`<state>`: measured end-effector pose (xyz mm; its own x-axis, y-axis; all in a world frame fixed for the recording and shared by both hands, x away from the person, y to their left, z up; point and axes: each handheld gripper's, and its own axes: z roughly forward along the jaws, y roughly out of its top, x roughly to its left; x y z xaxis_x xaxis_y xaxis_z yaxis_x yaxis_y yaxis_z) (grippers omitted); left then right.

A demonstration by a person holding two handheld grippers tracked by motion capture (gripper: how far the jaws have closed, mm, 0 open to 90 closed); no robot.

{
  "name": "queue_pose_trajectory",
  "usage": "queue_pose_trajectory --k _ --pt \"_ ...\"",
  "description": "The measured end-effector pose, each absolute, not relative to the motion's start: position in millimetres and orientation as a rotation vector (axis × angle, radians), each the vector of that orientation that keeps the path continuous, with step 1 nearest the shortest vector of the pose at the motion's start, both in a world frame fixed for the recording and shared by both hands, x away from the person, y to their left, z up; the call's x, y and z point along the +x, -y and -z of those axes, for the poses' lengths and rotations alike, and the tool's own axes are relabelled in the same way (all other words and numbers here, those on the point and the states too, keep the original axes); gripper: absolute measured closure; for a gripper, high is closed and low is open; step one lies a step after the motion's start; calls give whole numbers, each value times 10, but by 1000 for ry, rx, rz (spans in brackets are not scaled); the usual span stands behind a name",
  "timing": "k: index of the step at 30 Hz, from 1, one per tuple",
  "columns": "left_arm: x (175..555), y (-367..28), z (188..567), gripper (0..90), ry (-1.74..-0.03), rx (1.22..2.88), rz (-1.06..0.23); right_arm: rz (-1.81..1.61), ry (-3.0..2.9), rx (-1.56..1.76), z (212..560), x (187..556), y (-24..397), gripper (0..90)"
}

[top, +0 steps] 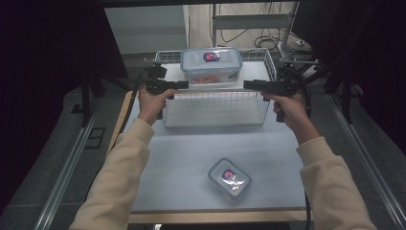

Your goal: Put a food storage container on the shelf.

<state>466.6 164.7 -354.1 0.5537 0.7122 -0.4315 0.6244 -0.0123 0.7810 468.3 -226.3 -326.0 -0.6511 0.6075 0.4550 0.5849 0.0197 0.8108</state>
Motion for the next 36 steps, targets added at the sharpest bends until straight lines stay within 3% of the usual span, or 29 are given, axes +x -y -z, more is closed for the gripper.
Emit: queue_pose_trajectory --k 13,22,36 --pt "3998 -1740 3721 882 -1015 1698 -99 -1793 -2250 1236 3474 4286 2498 314" --pt "3476 -1868 4243 875 -1043 1687 -85 -1747 -2294 1214 3874 3869 2705 306" --pt "3208 -1862 4739 864 -1103 1794 -100 -1671 -2373 1278 4581 3482 2797 303"
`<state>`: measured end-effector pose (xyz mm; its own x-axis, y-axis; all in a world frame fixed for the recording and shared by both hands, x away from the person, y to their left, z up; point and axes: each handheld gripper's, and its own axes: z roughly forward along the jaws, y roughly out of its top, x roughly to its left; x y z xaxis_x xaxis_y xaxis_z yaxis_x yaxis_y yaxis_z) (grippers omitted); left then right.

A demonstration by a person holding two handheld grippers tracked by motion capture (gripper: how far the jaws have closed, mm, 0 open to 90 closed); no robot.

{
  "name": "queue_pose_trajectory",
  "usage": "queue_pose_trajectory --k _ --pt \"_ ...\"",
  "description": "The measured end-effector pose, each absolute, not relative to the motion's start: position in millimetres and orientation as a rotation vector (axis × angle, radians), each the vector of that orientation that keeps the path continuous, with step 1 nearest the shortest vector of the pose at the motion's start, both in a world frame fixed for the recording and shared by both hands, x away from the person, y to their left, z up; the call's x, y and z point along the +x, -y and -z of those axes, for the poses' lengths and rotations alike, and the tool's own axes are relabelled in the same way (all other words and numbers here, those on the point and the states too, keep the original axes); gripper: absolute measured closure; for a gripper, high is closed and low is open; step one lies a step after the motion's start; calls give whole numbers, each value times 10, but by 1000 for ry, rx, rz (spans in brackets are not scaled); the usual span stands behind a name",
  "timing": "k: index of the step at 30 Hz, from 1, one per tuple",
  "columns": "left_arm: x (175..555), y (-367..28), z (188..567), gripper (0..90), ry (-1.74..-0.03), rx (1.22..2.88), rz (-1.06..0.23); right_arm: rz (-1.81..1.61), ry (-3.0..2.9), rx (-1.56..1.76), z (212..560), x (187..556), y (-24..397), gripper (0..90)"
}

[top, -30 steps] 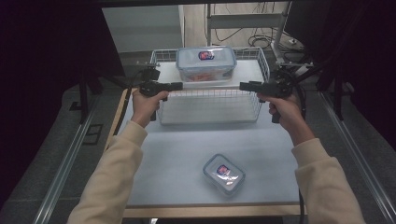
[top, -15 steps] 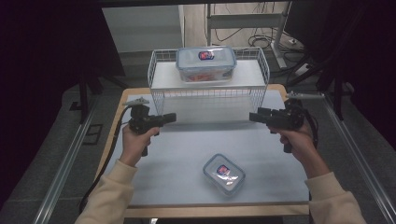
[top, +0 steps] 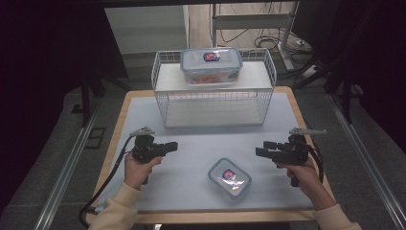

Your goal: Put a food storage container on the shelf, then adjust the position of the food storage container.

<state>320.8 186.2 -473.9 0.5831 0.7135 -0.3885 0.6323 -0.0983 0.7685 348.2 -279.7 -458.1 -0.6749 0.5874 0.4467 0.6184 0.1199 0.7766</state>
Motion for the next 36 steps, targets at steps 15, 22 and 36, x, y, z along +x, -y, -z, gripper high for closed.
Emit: queue_pose_trajectory --k 15,22,36 --pt "3173 -1742 4950 603 -1137 1840 -110 1560 2371 -1268 4754 3495 2720 303" --pt "3154 -1742 4977 347 -1162 1840 -99 1533 2413 -1250 4786 3416 2705 303" --pt "3077 -1778 5047 272 -1157 1866 -96 1535 2448 -1263 4797 3290 2758 336"
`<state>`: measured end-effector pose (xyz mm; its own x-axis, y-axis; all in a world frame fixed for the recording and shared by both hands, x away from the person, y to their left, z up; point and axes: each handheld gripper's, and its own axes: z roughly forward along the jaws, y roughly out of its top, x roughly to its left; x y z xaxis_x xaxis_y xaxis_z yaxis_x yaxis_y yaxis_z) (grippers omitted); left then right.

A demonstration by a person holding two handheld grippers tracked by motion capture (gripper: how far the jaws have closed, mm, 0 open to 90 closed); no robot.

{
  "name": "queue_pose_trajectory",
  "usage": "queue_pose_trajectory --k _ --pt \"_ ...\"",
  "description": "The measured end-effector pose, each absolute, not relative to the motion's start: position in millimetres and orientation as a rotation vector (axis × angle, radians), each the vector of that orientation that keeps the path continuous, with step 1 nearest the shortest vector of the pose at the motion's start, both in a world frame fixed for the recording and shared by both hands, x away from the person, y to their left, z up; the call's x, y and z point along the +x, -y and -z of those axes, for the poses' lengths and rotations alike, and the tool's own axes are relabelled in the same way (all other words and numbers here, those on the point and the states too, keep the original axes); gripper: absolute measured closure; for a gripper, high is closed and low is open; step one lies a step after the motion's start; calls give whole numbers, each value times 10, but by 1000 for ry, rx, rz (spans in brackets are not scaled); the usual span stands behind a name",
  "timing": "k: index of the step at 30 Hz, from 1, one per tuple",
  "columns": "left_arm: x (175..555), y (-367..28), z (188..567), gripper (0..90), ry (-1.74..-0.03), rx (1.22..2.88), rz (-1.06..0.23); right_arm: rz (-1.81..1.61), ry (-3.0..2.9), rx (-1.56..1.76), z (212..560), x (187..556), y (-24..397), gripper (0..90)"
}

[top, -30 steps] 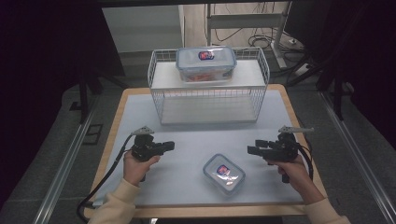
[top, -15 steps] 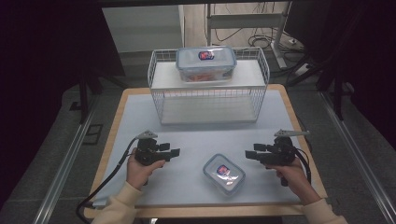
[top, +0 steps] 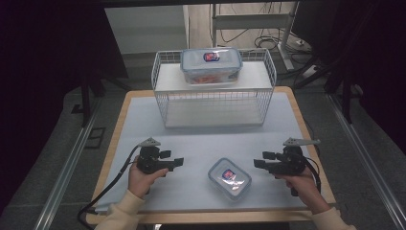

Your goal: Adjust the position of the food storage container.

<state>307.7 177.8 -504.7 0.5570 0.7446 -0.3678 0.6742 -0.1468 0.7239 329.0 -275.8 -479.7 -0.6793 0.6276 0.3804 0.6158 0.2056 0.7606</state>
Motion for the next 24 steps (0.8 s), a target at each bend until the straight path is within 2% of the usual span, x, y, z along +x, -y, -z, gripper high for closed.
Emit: queue_pose_trajectory --k 7,12,16,24 --pt "3067 -1784 5096 262 -1159 1874 -85 -1508 -2446 1234 4815 3266 2741 447" --pt "3073 -1778 5113 259 -1154 1878 -80 -1469 -2478 1202 4840 3260 2724 600" --pt "3081 -1782 5130 257 -1156 1887 -87 -1438 -2469 1153 4820 3209 2690 766" --pt "3105 -1780 5155 256 -1161 1873 -66 -1417 -2525 1056 4782 3061 2608 890"
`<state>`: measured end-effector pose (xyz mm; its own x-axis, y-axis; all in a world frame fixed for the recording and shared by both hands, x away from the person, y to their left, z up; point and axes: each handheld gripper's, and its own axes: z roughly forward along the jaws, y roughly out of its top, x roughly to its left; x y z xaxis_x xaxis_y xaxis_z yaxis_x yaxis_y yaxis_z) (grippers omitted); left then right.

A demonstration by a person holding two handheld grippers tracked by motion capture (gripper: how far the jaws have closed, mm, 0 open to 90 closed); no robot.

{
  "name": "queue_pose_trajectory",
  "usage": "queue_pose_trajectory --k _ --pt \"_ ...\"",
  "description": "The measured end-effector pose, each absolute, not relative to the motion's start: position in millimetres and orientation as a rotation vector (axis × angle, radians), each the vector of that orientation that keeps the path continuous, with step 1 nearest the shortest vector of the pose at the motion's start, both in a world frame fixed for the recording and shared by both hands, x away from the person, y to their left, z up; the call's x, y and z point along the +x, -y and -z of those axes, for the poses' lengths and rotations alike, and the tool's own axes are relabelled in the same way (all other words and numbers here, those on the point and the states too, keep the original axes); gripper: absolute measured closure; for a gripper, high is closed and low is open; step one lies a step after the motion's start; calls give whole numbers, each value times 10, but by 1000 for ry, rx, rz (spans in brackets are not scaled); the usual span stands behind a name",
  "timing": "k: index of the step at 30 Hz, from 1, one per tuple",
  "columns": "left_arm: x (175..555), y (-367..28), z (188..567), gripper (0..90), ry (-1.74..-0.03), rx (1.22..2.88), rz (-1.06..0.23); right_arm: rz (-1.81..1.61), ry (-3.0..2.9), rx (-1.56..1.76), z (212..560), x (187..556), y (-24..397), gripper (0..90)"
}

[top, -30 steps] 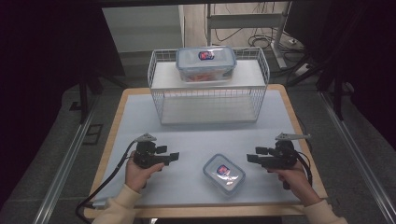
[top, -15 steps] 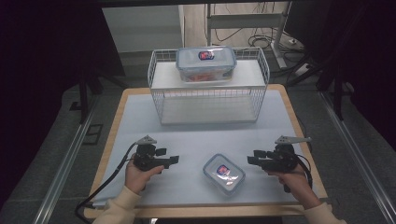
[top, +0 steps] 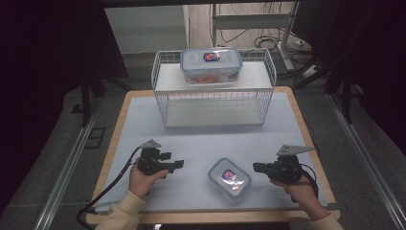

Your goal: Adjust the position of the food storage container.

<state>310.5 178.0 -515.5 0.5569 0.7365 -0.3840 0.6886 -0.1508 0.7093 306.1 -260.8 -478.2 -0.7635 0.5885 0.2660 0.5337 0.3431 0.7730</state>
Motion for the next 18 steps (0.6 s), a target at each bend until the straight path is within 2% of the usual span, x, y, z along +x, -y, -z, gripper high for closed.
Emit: queue_pose_trajectory --k 12,18 --pt "3114 -1759 5153 257 -1158 1879 -67 -1363 -2673 982 4959 2543 2616 893" --pt "3126 -1760 5157 256 -1162 1879 -66 -1287 -2759 953 5130 2506 2426 893"
